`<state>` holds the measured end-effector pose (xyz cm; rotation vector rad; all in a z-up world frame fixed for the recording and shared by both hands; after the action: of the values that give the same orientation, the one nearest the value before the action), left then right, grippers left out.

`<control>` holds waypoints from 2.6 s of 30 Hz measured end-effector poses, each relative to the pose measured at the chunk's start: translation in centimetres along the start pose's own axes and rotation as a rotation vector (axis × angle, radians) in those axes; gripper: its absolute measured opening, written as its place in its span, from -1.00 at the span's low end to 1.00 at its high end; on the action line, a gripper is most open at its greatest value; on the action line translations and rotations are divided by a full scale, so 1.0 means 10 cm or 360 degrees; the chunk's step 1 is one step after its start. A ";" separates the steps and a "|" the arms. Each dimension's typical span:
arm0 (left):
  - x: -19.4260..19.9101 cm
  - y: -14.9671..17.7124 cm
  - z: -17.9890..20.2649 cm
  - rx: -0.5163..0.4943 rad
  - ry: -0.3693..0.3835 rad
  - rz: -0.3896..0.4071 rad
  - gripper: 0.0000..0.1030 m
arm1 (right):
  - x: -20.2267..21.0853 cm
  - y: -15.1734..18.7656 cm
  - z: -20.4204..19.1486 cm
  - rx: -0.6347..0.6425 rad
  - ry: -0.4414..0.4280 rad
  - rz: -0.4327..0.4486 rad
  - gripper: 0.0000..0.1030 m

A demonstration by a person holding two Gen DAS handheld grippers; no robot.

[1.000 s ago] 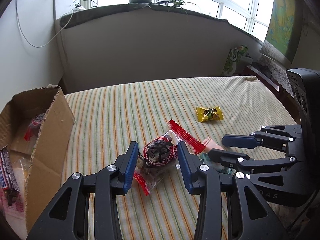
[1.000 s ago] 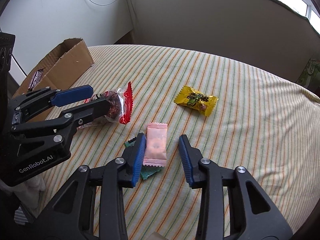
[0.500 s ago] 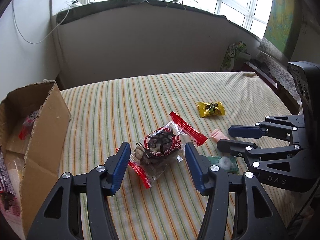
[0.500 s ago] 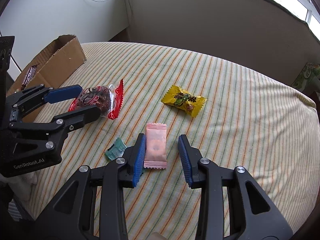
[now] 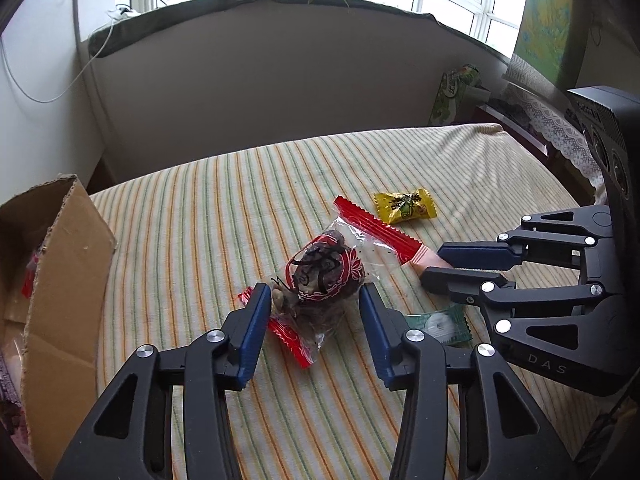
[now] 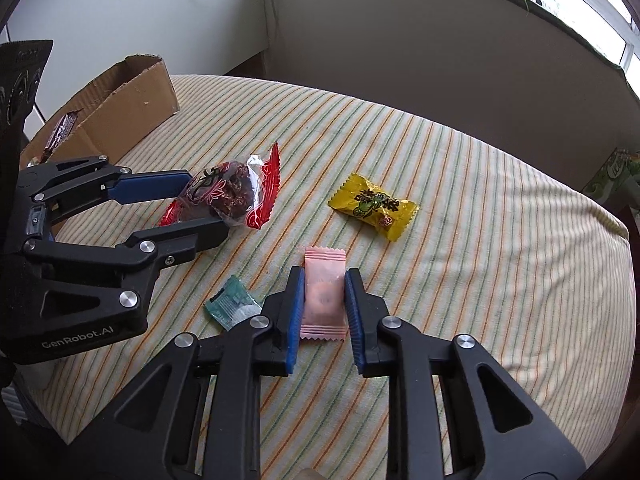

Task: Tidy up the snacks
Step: 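Grasp the red-and-clear candy pouch with the left tool while the right tool grasps the pink sweet, then carry the candy pouch and pink sweet over the box with both tools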

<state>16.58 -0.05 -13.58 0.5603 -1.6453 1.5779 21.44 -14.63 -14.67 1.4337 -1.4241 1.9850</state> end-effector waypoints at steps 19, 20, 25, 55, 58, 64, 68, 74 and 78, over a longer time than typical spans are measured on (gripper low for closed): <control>0.31 0.08 -0.05 0.0080 0.0037 0.0081 -0.35 | 0.30 0.14 0.16 -0.0094 -0.0006 0.0096 -0.61; 0.32 0.08 -0.03 0.0071 0.0032 0.0081 -0.35 | 0.31 0.16 0.15 -0.0093 -0.0005 0.0093 -0.61; 0.29 0.10 0.07 0.0009 0.0027 0.0070 -0.35 | 0.35 0.21 0.14 -0.0108 0.0005 0.0095 -0.61; 1.47 0.36 -0.57 0.0342 -0.0092 0.0396 -0.36 | 1.14 -0.29 -0.88 0.0099 -0.0084 0.0365 -0.61; 1.58 0.42 -0.70 0.0381 -0.0121 0.0419 -0.36 | 1.14 -0.39 -1.04 0.0131 -0.0110 0.0380 -0.61; 1.74 0.53 -0.99 0.0453 -0.0212 0.0447 -0.36 | 1.11 -0.59 -1.34 0.0175 -0.0176 0.0398 -0.61; 1.80 0.60 -1.20 0.0495 -0.0279 0.0446 -0.36 | 1.00 -0.74 -1.54 0.0198 -0.0257 0.0387 -0.61; 1.79 0.72 -1.47 0.0553 -0.0366 0.0405 -0.36 | 0.77 -0.88 -1.80 0.0222 -0.0332 0.0336 -0.61; 1.76 0.75 -1.57 0.0579 -0.0415 0.0381 -0.36 | 0.63 -0.97 -1.92 0.0233 -0.0359 0.0307 -0.61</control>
<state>3.76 19.69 -5.79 0.8088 -1.6695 2.0756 15.15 4.17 -4.31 1.6872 -1.5926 2.1385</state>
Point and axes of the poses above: each gripper's, at about its wrist camera, not at the fingertips, and x roughly against the way its jaws point, z to its right, y to its underside, the point moved 1 cm from there along -x, roughly the way its jaws point, and after that the axes turned 1 degree about -z, right-handed, at the moved point
